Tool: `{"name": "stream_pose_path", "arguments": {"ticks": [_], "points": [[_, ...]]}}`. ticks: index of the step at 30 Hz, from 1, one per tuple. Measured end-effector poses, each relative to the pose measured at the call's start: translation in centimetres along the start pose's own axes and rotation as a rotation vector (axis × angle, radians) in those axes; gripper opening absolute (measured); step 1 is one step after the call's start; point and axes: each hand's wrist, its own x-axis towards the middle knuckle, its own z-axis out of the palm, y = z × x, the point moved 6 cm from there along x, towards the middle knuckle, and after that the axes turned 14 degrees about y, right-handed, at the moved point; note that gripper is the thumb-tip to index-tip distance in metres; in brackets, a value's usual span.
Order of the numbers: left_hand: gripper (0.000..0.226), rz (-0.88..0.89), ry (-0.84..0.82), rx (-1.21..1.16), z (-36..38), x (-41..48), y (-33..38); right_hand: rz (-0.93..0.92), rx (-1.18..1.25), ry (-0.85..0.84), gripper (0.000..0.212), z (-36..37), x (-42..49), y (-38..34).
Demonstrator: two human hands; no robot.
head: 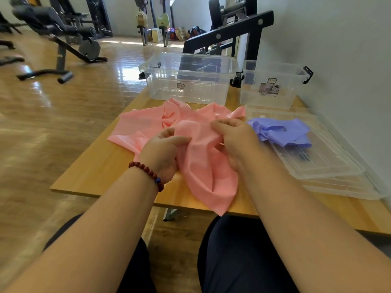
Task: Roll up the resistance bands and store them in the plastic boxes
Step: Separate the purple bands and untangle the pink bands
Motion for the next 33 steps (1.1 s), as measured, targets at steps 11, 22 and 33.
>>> {"name": "stream_pose_path", "arguments": {"ticks": [11,22,33], "points": [[0.052,-0.344,-0.071,-0.273,1.8,-1.7,-1.6,-0.155,0.238,0.198,0.020,-4.9,-1.4,-0.3],[0.015,-0.299,-0.038,-0.009,2.8,-1.8,-2.3,-0.289,0.133,0.300,0.015,-6.2,-1.4,-1.9],[0.039,-0.195,0.056,-0.029,1.4,-0.2,-1.3,-0.313,-0.303,0.062,0.024,-4.0,-2.4,-0.1]]}}
